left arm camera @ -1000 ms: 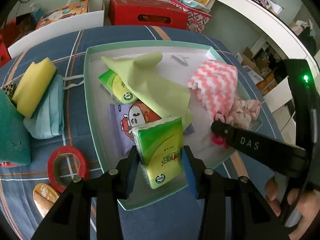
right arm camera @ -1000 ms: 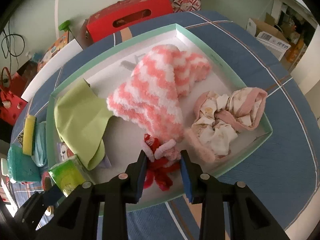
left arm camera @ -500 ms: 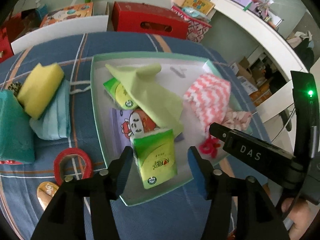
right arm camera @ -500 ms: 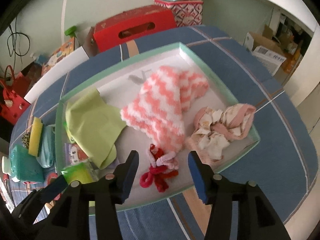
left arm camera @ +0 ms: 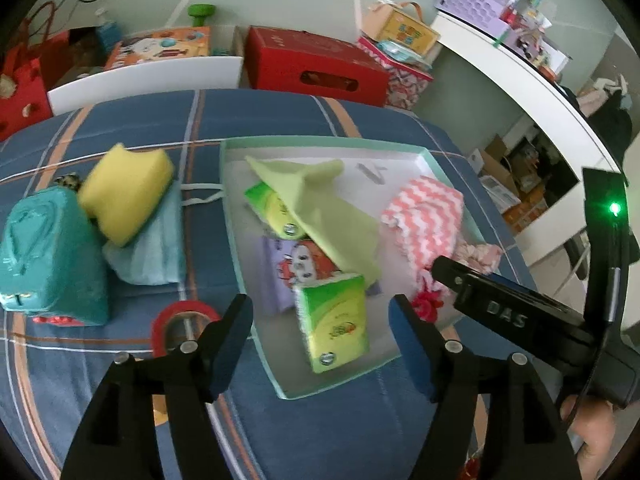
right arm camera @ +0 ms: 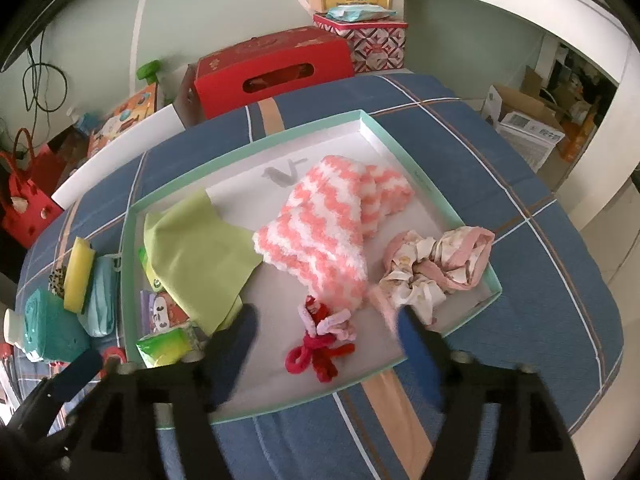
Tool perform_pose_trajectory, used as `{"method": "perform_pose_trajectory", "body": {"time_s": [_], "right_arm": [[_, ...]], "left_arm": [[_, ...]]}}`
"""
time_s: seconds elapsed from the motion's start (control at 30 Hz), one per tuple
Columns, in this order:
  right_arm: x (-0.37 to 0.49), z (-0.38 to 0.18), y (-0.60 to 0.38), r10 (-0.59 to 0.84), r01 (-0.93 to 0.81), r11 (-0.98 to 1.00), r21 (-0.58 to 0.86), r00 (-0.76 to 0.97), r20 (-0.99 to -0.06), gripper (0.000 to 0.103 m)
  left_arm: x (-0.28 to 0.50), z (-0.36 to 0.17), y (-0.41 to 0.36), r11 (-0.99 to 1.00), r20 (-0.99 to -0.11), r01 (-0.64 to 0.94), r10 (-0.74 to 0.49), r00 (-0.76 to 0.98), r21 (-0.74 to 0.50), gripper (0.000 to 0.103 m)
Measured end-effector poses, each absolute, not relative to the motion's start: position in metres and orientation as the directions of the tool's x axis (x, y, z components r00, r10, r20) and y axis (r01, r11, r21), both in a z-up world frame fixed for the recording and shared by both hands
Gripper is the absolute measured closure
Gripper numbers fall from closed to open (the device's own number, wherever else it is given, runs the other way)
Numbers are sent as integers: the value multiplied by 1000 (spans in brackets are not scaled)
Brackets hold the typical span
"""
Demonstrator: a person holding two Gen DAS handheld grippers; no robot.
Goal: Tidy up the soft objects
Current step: 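Open both tools to drop the figure and tissue pack into the tray, then move both open tools back from the tray toward the gold packet and tape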
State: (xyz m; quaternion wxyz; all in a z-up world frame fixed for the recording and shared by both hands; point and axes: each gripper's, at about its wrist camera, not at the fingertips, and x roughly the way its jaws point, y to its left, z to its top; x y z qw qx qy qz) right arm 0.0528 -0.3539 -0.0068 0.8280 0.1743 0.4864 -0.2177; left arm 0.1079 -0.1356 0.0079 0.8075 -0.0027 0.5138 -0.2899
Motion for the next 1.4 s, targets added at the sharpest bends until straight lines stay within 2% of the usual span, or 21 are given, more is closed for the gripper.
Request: {"method": "perform_pose_trajectory", "body": {"time_s": [0.1, 0.13, 0.17, 0.23, 0.33, 0.7, 0.97, 1.4], "right_arm": [[52, -7, -356, -195, 536, 840, 78, 434, -880, 17], [52, -7, -356, -199, 540, 838, 75, 430, -880, 14], [52, -8, -356, -204, 544, 837, 70, 426, -881, 11], [52, -9, -357, -211, 548, 834, 65, 425, -880, 0], [51, -7, -359, -207, 553, 829, 81, 438, -875, 0], [53, -2, -339, -156, 505, 856, 115, 463, -873, 0], [59, 1, -302, -119, 421, 902, 99, 462, -879, 0], [63, -3, -257, -91, 331, 941, 70, 445, -891, 0]], "left_arm": [[112, 8, -125, 853, -831, 430, -451, 326, -295, 29], [113, 8, -121, 860, -831, 416, -445, 333, -294, 26], [115, 9, -117, 869, -832, 400, -437, 343, -291, 19], [117, 10, -109, 889, -830, 365, -413, 375, -277, 15], [121, 10, -96, 919, -828, 308, -363, 427, -244, 8], [129, 9, -65, 947, -836, 209, -314, 450, -243, 8], [124, 4, -49, 960, -874, 195, -266, 406, -202, 8], [118, -18, -8, 982, -924, 89, -184, 335, -164, 8]]}}
